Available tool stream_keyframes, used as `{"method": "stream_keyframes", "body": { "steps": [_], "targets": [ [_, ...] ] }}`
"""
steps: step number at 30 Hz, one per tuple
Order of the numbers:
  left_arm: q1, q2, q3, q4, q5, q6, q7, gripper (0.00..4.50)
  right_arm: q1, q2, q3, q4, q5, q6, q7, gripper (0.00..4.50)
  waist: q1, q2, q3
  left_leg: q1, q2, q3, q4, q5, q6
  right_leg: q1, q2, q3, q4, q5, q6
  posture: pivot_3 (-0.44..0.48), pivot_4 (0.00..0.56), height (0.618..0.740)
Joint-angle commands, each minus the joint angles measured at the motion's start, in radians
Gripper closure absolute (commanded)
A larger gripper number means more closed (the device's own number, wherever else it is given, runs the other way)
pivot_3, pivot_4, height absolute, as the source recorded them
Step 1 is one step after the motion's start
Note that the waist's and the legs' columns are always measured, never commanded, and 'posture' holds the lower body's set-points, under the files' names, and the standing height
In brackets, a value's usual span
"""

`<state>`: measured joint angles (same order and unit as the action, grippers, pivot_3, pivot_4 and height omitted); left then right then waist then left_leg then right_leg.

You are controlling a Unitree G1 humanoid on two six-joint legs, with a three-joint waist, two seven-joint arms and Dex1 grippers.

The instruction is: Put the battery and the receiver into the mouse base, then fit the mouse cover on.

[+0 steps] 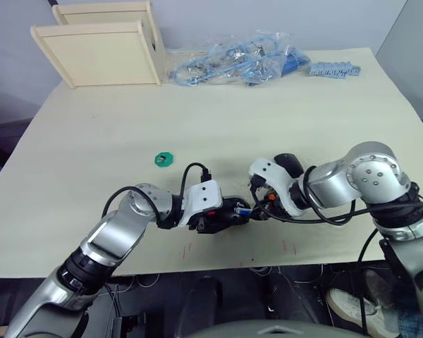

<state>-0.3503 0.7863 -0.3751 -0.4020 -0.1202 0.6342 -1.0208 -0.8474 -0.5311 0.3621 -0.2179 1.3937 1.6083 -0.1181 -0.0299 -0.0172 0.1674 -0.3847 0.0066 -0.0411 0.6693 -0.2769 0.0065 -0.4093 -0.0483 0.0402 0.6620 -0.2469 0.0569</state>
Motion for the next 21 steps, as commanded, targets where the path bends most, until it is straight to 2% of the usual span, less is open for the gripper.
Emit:
{"method": "stream_keyframes", "body": {
  "steps": [1,10,11,12,13,14,15,18,21],
  "targets": [
    [0.011,0.011,-0.040,-0.018,0.017,0.042,-0.005,1.57,-0.018,0.009,0.009,0.001,0.018,0.006,-0.023,4.45,-0.001,0.000,0.000,0.000,0.000,0.000,0.000,0.000,0.000,0.000,0.000,0.000,0.000,0.000,0.000,0.000,0.150,0.740],
    [-0.008,0.015,-0.028,-0.043,0.000,0.087,-0.012,1.57,-0.009,0.043,0.021,0.029,0.011,0.006,-0.027,4.45,-0.007,0.000,0.000,0.000,0.000,0.000,0.000,0.000,0.000,0.000,0.000,0.000,0.000,0.000,0.000,0.000,0.150,0.740],
    [0.000,0.016,-0.028,-0.046,0.001,0.084,-0.010,1.57,-0.007,0.045,0.016,0.028,0.008,0.006,-0.028,3.45,-0.008,0.000,0.000,0.000,0.000,0.000,0.000,0.000,0.000,0.000,0.000,0.000,0.000,0.000,0.000,0.000,0.150,0.740],
    [0.007,0.017,-0.027,-0.048,0.002,0.082,-0.008,1.57,-0.005,0.046,0.012,0.026,0.005,0.006,-0.028,3.29,-0.008,0.000,0.000,0.000,0.000,0.000,0.000,0.000,0.000,0.000,0.000,0.000,0.000,0.000,0.000,0.000,0.150,0.740],
    [0.011,0.018,-0.026,-0.049,0.002,0.080,-0.006,1.57,-0.003,0.046,0.004,0.027,0.006,0.006,-0.030,2.74,-0.008,0.000,0.000,0.000,0.000,0.000,0.000,0.000,0.000,0.000,0.000,0.000,0.000,0.000,0.000,0.000,0.150,0.740],
    [0.015,0.019,-0.026,-0.048,0.003,0.078,-0.005,1.57,0.001,0.042,-0.007,0.025,0.009,0.006,-0.030,2.52,-0.008,0.000,0.000,-0.001,0.000,0.000,0.000,0.000,0.000,-0.001,0.000,0.000,0.000,0.000,0.000,0.000,0.150,0.740],
    [0.016,0.019,-0.025,-0.047,0.004,0.077,-0.004,1.57,0.005,0.036,-0.020,0.022,0.014,0.006,-0.029,1.85,-0.008,0.000,0.000,-0.002,0.000,-0.001,0.000,0.000,0.000,-0.002,0.000,0.000,0.000,0.000,0.000,0.000,0.150,0.740],
    [0.018,0.018,-0.025,-0.045,0.006,0.074,-0.002,1.57,0.011,0.021,-0.039,0.010,0.024,0.006,-0.025,0.61,-0.008,0.000,0.000,-0.003,0.000,-0.005,0.000,0.000,0.000,-0.002,0.000,-0.001,-0.001,0.000,0.000,0.000,0.150,0.740],
    [0.013,0.013,-0.028,-0.034,0.009,0.068,-0.002,1.57,0.031,-0.058,-0.090,-0.088,0.030,0.006,0.019,0.61,-0.005,0.001,0.001,-0.006,-0.001,-0.008,0.000,0.000,0.000,-0.003,0.000,-0.003,-0.001,0.000,0.000,0.000,0.150,0.740]
  ]
}}
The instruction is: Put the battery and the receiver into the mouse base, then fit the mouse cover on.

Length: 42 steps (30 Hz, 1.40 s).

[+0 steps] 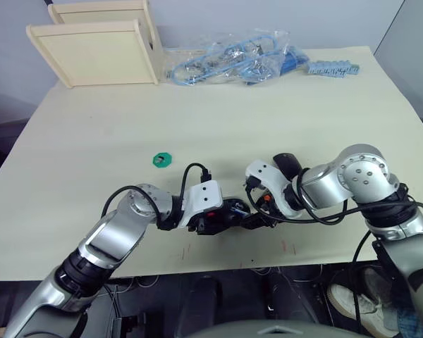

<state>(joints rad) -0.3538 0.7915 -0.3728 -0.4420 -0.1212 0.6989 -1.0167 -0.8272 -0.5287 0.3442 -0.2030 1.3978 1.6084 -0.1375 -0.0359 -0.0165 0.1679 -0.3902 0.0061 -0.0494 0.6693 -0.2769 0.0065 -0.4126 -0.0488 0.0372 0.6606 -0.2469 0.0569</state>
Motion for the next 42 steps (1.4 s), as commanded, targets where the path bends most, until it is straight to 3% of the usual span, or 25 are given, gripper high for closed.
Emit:
{"method": "stream_keyframes", "body": {
  "steps": [1,7,11,15,21,24,26,28,29,30,42],
  "targets": [
    [0.015,0.008,-0.030,0.009,0.010,0.002,-0.007,1.57,0.027,-0.080,-0.094,-0.151,0.017,-0.010,0.060,0.61,0.001,0.000,0.000,-0.001,0.000,-0.001,0.000,0.000,0.000,-0.001,0.000,-0.001,0.000,0.000,0.000,0.000,0.150,0.740],
    [0.027,0.017,-0.023,0.005,0.008,-0.006,-0.009,1.57,0.179,-0.166,-0.192,-0.365,-0.065,-0.160,0.204,0.61,0.001,0.000,0.000,-0.004,0.000,-0.007,0.000,0.000,0.000,-0.001,0.000,-0.007,-0.002,0.000,0.000,0.000,0.150,0.740],
    [0.034,0.019,-0.020,-0.001,0.006,-0.004,-0.009,1.57,0.344,-0.183,-0.283,-0.468,-0.154,-0.366,0.395,0.61,0.001,0.000,0.000,-0.004,-0.001,-0.008,0.001,0.000,0.000,0.000,0.000,-0.008,-0.002,0.000,0.000,0.000,0.150,0.740],
    [0.047,0.021,-0.017,-0.001,0.007,-0.012,-0.006,1.57,0.520,-0.231,-0.251,-0.548,-0.376,-0.627,0.617,0.61,0.000,0.000,0.000,-0.004,-0.001,-0.008,0.001,0.000,0.000,0.000,0.000,-0.009,-0.002,0.000,0.000,0.000,0.150,0.740],
    [0.075,0.027,-0.011,0.020,0.014,-0.052,-0.004,1.57,0.692,-0.201,-0.135,-0.458,-0.689,-0.955,0.789,0.61,-0.003,0.000,0.000,-0.002,0.000,-0.007,0.001,0.000,0.000,0.000,0.000,-0.007,-0.001,0.000,0.000,0.000,0.150,0.740],
    [0.076,0.026,-0.013,0.036,0.018,-0.068,-0.005,1.57,0.726,-0.133,-0.108,-0.373,-0.762,-1.068,0.835,1.40,-0.003,0.000,0.000,-0.001,0.000,-0.005,0.001,0.000,0.000,0.001,0.000,-0.007,0.000,0.000,0.000,0.000,0.150,0.740],
    [0.073,0.025,-0.015,0.038,0.018,-0.068,-0.006,1.57,0.726,-0.095,-0.089,-0.323,-0.810,-1.129,0.865,2.36,-0.003,0.000,0.000,0.000,0.000,-0.005,0.001,0.000,0.000,0.002,0.001,-0.006,0.000,0.000,0.000,0.000,0.150,0.740],
    [0.067,0.023,-0.018,0.035,0.017,-0.062,-0.006,1.57,0.725,-0.071,-0.069,-0.283,-0.862,-1.183,0.894,3.64,-0.002,0.001,0.000,0.001,0.000,-0.005,0.001,0.000,0.000,0.002,0.001,-0.006,0.001,0.000,0.000,0.000,0.150,0.740],
    [0.063,0.022,-0.020,0.031,0.017,-0.056,-0.005,1.57,0.724,-0.059,-0.065,-0.266,-0.878,-1.201,0.903,3.90,-0.001,0.001,0.000,0.001,0.000,-0.005,0.001,0.000,0.000,0.002,0.001,-0.006,0.001,0.000,0.000,0.000,0.150,0.740],
    [0.059,0.021,-0.021,0.023,0.015,-0.046,-0.005,1.57,0.722,-0.047,-0.060,-0.249,-0.891,-1.221,0.914,4.45,-0.001,0.001,0.000,0.001,0.000,-0.005,0.001,0.000,0.000,0.002,0.000,-0.006,0.001,0.000,0.000,0.000,0.150,0.740],
    [0.051,0.019,-0.030,-0.052,0.003,0.041,0.014,1.57,0.697,0.056,-0.020,-0.149,-0.988,-1.288,0.968,4.48,0.001,0.000,0.000,0.001,0.000,-0.006,0.001,0.000,0.000,0.002,0.000,-0.006,0.001,0.000,-0.001,0.000,0.150,0.740]
  ]
}}
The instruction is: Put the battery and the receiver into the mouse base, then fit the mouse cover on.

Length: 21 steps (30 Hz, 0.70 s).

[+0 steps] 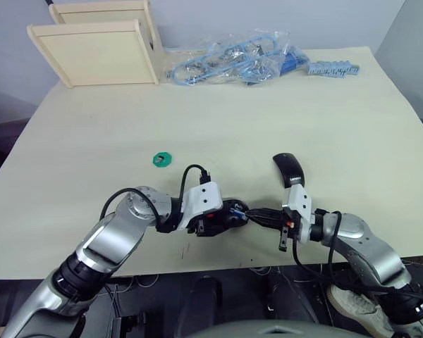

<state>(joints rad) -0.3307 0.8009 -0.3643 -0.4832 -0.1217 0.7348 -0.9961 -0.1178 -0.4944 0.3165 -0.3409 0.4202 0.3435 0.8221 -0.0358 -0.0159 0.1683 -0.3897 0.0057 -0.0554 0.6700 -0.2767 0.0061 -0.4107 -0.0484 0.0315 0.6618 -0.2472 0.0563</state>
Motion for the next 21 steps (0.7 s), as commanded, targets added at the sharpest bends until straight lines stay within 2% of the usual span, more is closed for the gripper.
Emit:
{"method": "stream_keyframes", "body": {
  "steps": [1,9,21],
  "targets": [
    [0.036,0.009,-0.040,-0.002,0.008,-0.007,-0.004,1.57,-0.014,0.029,0.010,-0.004,-0.018,-0.026,0.009,4.48,0.001,0.000,0.000,0.000,0.000,0.000,0.000,0.000,0.000,0.000,0.000,0.000,0.000,0.000,0.000,0.000,0.150,0.740],
    [0.058,0.016,-0.033,0.066,0.020,-0.088,-0.010,1.57,-0.016,0.064,0.020,0.069,-0.077,-0.045,0.010,4.48,0.001,0.000,0.000,0.003,0.000,0.001,0.000,0.000,0.000,0.003,0.000,0.000,0.000,0.000,0.000,0.000,0.150,0.740],
    [0.056,0.007,-0.044,0.051,0.024,-0.076,-0.002,1.57,-0.036,0.074,0.121,0.198,-0.217,-0.002,-0.007,4.48,-0.003,0.002,-0.007,0.010,0.000,0.002,-0.001,0.000,0.000,0.007,0.000,0.002,0.000,-0.001,-0.001,0.000,0.150,0.740]
  ]
}}
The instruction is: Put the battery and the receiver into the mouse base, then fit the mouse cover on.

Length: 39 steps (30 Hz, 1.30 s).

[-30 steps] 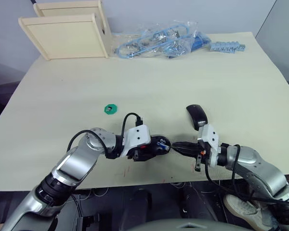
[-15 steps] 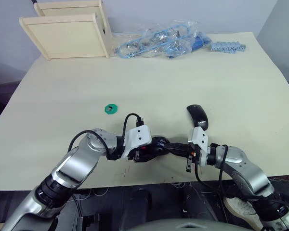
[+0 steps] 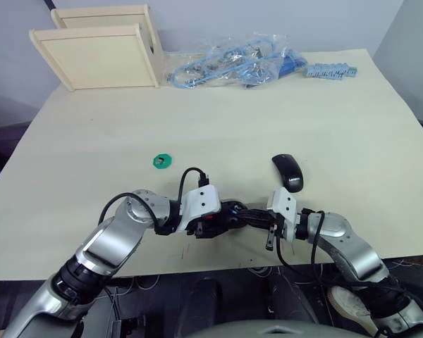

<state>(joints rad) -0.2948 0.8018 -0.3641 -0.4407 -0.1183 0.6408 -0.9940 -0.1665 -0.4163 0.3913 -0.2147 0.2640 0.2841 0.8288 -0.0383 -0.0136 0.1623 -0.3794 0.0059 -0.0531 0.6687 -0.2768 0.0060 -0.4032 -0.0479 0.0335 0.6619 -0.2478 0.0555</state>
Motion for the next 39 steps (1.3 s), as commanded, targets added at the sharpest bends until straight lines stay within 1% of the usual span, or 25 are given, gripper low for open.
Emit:
{"method": "stream_keyframes", "body": {
  "steps": [1,8,12,16,18,20,21,22,23,24,25,27,28,29,31,35,39],
  "targets": [
    [0.021,0.005,-0.044,0.007,0.021,0.020,-0.003,1.57,0.010,-0.004,0.051,0.081,-0.066,0.071,-0.016,4.48,-0.001,0.000,-0.002,0.000,0.000,0.000,0.000,0.000,0.000,0.000,0.000,0.000,0.000,0.000,0.000,0.000,0.150,0.740],
    [0.013,0.001,-0.047,0.013,0.021,0.024,-0.001,1.57,-0.014,-0.008,0.075,0.131,-0.092,0.135,-0.016,4.48,-0.002,0.000,-0.012,0.002,0.001,0.000,0.000,0.000,0.000,0.002,0.001,0.000,0.000,0.000,-0.001,0.000,0.150,0.740],
    [0.006,-0.001,-0.051,0.015,0.021,0.027,-0.001,1.57,-0.018,-0.005,-0.013,0.046,0.017,0.126,0.021,4.48,0.001,0.000,-0.012,0.004,0.001,0.000,-0.001,0.000,0.000,0.005,0.001,-0.001,-0.001,-0.001,-0.001,0.000,0.150,0.740],
    [0.001,0.001,-0.050,0.006,0.015,0.039,-0.001,1.57,-0.012,-0.070,-0.109,-0.057,0.099,0.132,0.080,4.48,0.004,0.000,-0.012,0.002,0.000,-0.002,0.000,0.000,0.000,0.005,0.000,-0.002,-0.002,-0.001,-0.001,0.000,0.150,0.740],
    [-0.001,0.003,-0.049,0.003,0.012,0.043,-0.001,1.57,-0.007,-0.090,-0.143,-0.080,0.133,0.148,0.092,4.48,0.005,0.000,-0.011,0.002,0.000,-0.003,0.000,0.000,0.000,0.005,0.000,-0.003,-0.003,-0.001,-0.001,0.000,0.150,0.740],
    [-0.008,0.005,-0.047,-0.003,0.008,0.052,-0.004,1.57,0.021,-0.144,-0.206,-0.116,0.177,0.134,0.137,3.97,0.005,0.001,-0.011,0.001,0.000,-0.003,0.000,0.000,0.000,0.004,0.000,-0.003,-0.003,-0.001,-0.001,0.000,0.150,0.740],
    [-0.014,0.006,-0.046,-0.005,0.005,0.058,-0.007,1.57,0.040,-0.173,-0.246,-0.142,0.207,0.127,0.165,3.55,0.006,0.001,-0.010,0.001,0.000,-0.003,0.000,0.000,0.000,0.004,0.000,-0.003,-0.003,-0.001,-0.001,0.000,0.150,0.740],
    [-0.017,0.006,-0.046,-0.007,0.003,0.061,-0.008,1.57,0.052,-0.191,-0.272,-0.160,0.228,0.122,0.183,3.22,0.007,0.000,-0.009,0.001,0.000,-0.004,0.000,0.000,0.000,0.004,0.000,-0.004,-0.003,-0.001,-0.001,0.000,0.150,0.740],
    [-0.020,0.007,-0.045,-0.007,0.001,0.064,-0.009,1.57,0.068,-0.216,-0.291,-0.175,0.235,0.103,0.209,2.64,0.008,0.000,-0.009,0.000,0.000,-0.004,0.000,0.000,0.000,0.004,0.000,-0.005,-0.004,-0.001,-0.001,0.000,0.150,0.740],
    [-0.022,0.007,-0.045,-0.008,0.001,0.065,-0.010,1.57,0.077,-0.231,-0.300,-0.183,0.236,0.089,0.224,2.32,0.007,0.000,-0.009,0.000,0.000,-0.004,0.000,0.000,0.000,0.005,0.000,-0.005,-0.004,-0.001,-0.001,0.000,0.150,0.740],
    [-0.025,0.007,-0.045,-0.008,0.000,0.068,-0.011,1.57,0.097,-0.254,-0.322,-0.196,0.245,0.071,0.249,1.78,0.007,0.000,-0.009,0.000,0.000,-0.004,0.000,0.000,0.000,0.005,0.000,-0.005,-0.004,-0.001,-0.001,0.000,0.150,0.740],
    [-0.029,0.006,-0.046,-0.008,0.000,0.070,-0.012,1.57,0.127,-0.283,-0.358,-0.213,0.264,0.050,0.278,0.89,0.007,0.000,-0.008,0.000,0.000,-0.003,0.000,0.000,0.000,0.005,0.000,-0.005,-0.004,-0.001,-0.001,0.000,0.150,0.740],
    [-0.031,0.005,-0.047,-0.010,0.000,0.072,-0.012,1.57,0.148,-0.303,-0.382,-0.225,0.272,0.039,0.295,0.35,0.008,0.000,-0.008,0.000,0.000,-0.003,0.000,0.000,0.000,0.005,0.000,-0.006,-0.004,-0.001,-0.001,0.000,0.150,0.740],
    [-0.032,0.005,-0.048,-0.011,-0.001,0.074,-0.012,1.57,0.171,-0.322,-0.404,-0.235,0.279,0.030,0.311,0.03,0.009,0.000,-0.008,0.000,0.000,-0.003,0.000,0.000,0.000,0.005,0.000,-0.006,-0.004,-0.001,-0.001,0.000,0.150,0.740],
    [-0.035,0.006,-0.050,-0.011,-0.001,0.075,-0.012,1.57,0.215,-0.351,-0.450,-0.251,0.293,0.011,0.332,0.03,0.012,-0.001,-0.007,-0.001,0.000,-0.003,0.000,0.000,0.000,0.005,0.000,-0.006,-0.004,-0.001,-0.001,0.000,0.150,0.740],
    [-0.035,0.006,-0.050,-0.009,0.000,0.071,-0.011,1.57,0.279,-0.371,-0.533,-0.278,0.330,0.002,0.335,0.03,0.013,-0.002,-0.006,0.000,0.000,-0.002,0.000,0.000,0.000,0.005,0.000,-0.006,-0.003,-0.001,-0.001,0.000,0.150,0.740],
    [-0.029,0.005,-0.051,0.003,0.004,0.057,-0.010,1.57,0.336,-0.381,-0.590,-0.292,0.344,-0.014,0.347,0.03,0.018,-0.002,-0.005,0.000,0.000,-0.002,0.000,0.000,0.000,0.005,0.000,-0.006,-0.003,-0.001,-0.001,0.000,0.150,0.740]
  ]
}}
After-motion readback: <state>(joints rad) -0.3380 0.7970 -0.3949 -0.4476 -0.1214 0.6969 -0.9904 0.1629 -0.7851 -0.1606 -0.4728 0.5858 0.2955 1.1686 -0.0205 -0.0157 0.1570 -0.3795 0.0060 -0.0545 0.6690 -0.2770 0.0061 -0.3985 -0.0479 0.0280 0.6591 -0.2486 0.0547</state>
